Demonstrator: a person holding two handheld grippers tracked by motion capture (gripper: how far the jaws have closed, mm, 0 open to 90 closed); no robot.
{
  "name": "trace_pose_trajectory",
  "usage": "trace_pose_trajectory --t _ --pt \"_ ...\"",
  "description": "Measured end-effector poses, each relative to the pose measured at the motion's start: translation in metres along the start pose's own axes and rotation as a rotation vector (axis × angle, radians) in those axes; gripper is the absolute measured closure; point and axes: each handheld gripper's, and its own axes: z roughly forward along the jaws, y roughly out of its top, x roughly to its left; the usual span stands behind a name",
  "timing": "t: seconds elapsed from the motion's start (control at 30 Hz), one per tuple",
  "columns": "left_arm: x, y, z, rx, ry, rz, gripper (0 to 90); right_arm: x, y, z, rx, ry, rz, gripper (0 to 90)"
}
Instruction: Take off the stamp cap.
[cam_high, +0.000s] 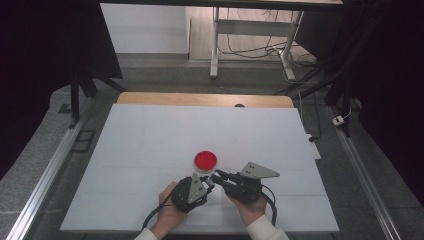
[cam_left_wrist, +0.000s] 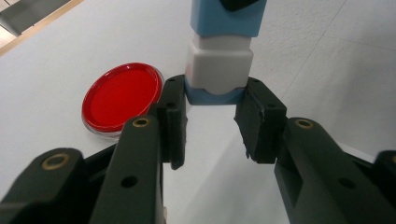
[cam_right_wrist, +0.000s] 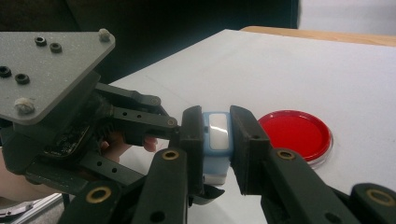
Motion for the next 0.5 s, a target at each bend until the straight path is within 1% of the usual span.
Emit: trace_pose_trajectory --t 0.3,0.5 --pt "0.0006 -0.0003 -0.0002 0.006 -0.007 0.005 64.0 0.0002 0.0 0.0004 0.001 -0.001 0.001 75.5" --pt "0.0009 -0.0004 -0.0006 0.005 -0.007 0.001 64.5 0.0006 -0.0004 0.0004 -0.001 -0.005 0.001 75.5"
